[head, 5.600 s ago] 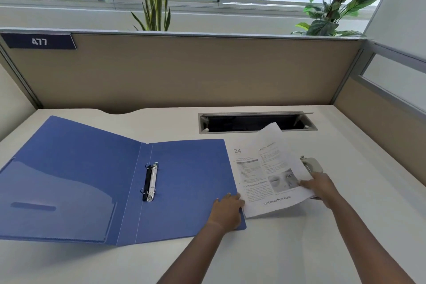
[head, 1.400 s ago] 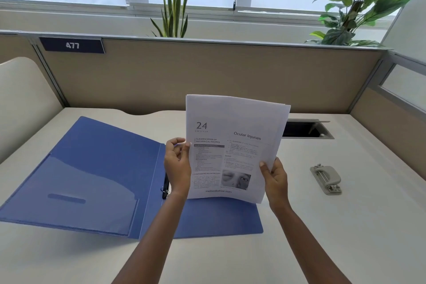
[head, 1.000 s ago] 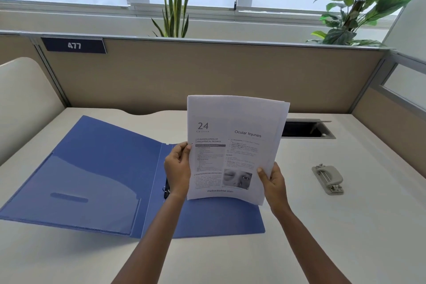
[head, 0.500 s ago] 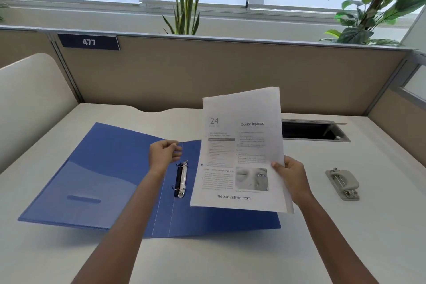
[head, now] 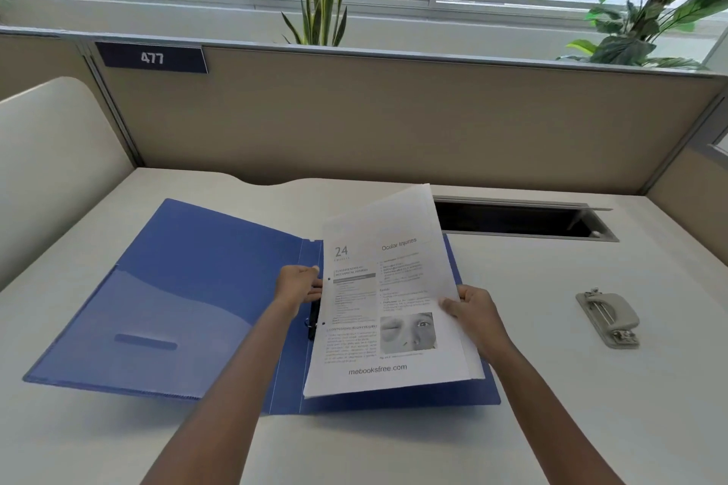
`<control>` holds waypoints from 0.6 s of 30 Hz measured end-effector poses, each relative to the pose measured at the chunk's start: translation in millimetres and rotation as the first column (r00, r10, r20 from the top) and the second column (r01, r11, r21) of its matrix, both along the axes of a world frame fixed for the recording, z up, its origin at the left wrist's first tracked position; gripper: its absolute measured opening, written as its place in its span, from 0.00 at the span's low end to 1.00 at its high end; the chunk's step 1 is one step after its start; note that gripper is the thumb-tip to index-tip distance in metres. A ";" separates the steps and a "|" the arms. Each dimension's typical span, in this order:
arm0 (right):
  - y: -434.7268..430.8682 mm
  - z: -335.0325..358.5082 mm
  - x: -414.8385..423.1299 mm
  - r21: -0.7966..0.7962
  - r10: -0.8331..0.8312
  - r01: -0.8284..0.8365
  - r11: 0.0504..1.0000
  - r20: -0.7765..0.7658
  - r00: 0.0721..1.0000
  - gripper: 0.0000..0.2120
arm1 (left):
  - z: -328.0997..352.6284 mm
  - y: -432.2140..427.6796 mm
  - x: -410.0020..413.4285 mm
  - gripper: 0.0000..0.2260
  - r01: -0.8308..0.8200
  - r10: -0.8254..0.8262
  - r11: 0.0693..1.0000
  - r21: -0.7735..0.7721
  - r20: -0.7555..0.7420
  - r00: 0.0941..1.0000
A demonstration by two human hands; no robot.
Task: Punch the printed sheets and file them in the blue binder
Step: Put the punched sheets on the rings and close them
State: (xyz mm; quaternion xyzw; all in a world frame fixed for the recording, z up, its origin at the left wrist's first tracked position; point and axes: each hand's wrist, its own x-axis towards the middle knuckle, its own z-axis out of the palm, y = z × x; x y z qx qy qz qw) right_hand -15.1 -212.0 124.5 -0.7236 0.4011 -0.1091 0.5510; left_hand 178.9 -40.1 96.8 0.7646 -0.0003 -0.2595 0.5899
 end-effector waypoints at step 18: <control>3.1 13.7 18.1 -0.092 0.033 -0.037 0.995 -0.048 0.998 0.06 | -22.2 -11.8 15.6 0.03 0.004 -0.005 0.996 0.095 0.014 1.000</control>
